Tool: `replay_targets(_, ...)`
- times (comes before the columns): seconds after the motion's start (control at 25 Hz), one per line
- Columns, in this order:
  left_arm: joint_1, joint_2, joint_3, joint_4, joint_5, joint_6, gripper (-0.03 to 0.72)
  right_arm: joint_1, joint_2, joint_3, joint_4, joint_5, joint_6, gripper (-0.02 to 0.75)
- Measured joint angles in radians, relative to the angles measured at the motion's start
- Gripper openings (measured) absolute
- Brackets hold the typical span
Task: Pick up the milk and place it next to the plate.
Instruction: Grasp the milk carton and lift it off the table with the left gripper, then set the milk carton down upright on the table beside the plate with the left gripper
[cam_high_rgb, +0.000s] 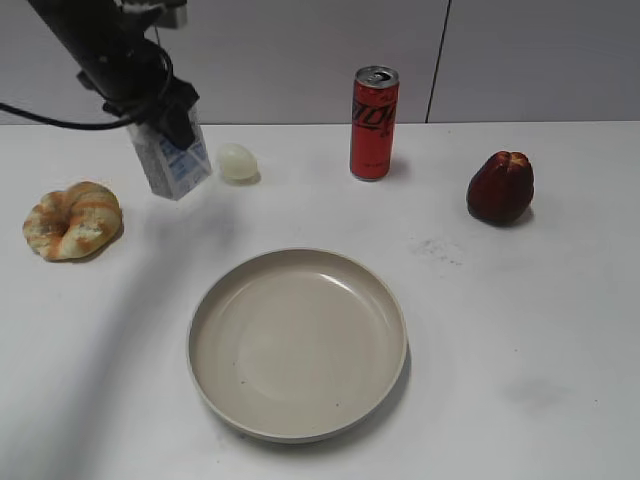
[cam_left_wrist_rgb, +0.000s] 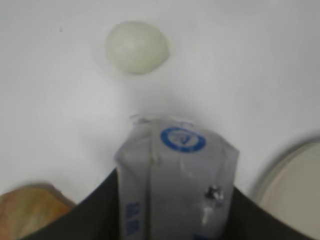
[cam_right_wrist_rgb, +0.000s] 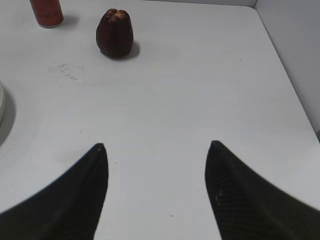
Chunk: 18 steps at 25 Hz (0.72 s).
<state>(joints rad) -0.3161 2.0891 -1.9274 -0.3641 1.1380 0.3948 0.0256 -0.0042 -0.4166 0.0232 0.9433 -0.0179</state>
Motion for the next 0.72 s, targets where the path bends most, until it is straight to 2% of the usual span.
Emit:
replay_targets(0.08,-0.043,-0.020,-0.019,-0.040,0.009,-0.015,0.300,0.000,0.000,0.000,0.000,0.000,0.000,0.467)
replay_targets(0.2,-0.149,-0.035,-0.026,-0.086,-0.002,-0.062,0.300,0.000,0.000,0.000,0.000,0.000,0.000,0.467)
replay_targets(0.48,-0.372,-0.035,-0.026,-0.097,-0.100,-0.289,0.300,0.000,0.000,0.000,0.000,0.000,0.000,0.467)
replay_targets(0.72,-0.483,-0.023,-0.026,-0.096,-0.190,-0.472,0.300,0.000,0.000,0.000,0.000,0.000,0.000,0.467)
